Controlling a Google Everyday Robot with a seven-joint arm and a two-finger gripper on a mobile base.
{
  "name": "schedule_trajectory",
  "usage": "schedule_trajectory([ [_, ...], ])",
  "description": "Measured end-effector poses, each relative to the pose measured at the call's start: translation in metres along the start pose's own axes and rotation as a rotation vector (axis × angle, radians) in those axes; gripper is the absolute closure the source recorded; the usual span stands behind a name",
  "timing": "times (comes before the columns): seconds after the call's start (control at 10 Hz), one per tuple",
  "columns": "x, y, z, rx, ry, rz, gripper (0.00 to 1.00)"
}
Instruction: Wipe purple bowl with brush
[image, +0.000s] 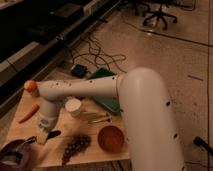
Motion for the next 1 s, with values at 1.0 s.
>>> schedule_trajectory([
  [1.0, -0.024, -0.027, -0.018, 0.007, -0.008, -0.025, 1.00],
])
